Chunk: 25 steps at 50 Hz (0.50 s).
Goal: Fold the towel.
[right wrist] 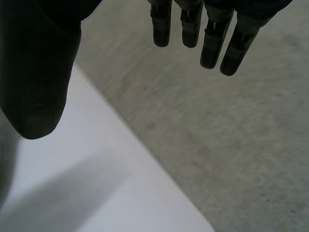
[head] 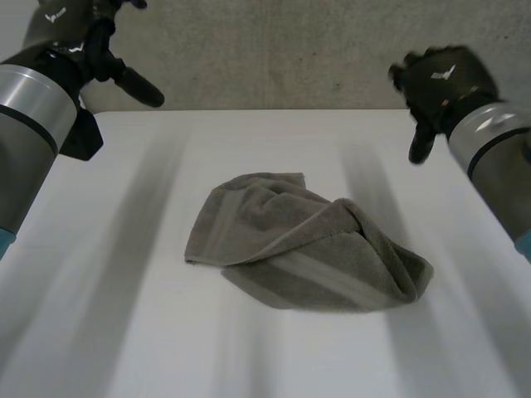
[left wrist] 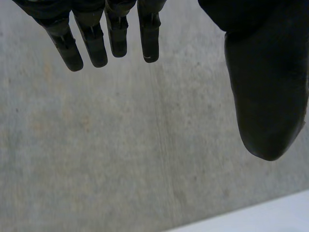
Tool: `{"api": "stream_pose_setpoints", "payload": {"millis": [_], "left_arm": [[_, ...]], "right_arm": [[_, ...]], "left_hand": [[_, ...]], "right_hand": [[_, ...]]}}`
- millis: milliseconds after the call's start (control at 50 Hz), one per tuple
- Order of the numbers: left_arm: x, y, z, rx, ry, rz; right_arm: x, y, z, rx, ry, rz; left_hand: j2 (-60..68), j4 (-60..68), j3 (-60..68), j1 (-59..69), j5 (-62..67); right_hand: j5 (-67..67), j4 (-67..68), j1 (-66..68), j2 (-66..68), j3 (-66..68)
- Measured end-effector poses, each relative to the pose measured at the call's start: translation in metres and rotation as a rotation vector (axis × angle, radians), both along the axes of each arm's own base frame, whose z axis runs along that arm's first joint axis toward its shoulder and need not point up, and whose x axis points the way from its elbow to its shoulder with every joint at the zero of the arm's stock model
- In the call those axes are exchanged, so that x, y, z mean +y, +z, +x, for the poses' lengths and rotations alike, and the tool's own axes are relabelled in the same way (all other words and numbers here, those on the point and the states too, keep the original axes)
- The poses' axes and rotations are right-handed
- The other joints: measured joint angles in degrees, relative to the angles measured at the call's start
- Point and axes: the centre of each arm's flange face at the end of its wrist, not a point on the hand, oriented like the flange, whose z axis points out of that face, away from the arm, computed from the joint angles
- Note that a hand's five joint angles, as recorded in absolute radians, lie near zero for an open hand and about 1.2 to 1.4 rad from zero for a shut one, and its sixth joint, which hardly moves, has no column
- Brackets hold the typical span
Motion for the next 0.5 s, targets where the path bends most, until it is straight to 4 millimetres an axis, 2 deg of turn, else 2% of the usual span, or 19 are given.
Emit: {"api": "stream_pose_setpoints", "payload": {"millis": [200,340,500], "left_arm": [[-0.006,-0.019,-0.002,-0.068,0.002,0.172],[-0.004,-0.018,-0.001,-0.091,-0.001,0.221],[-0.001,-0.011,0.0,-0.096,-0.002,0.229]], "right_arm": [[-0.016,0.029,-0.031,-0.325,-0.096,0.009],[-0.017,0.035,-0.043,-0.371,-0.131,0.052],[-0.015,0.033,-0.045,-0.354,-0.138,0.085]], "left_hand": [[0.0,0.0,0.0,0.0,0.0],[0.0,0.0,0.0,0.0,0.0],[0.0,0.0,0.0,0.0,0.0]], "right_hand": [[0.0,0.0,0.0,0.0,0.0],[0.0,0.0,0.0,0.0,0.0],[0.0,0.0,0.0,0.0,0.0]]}}
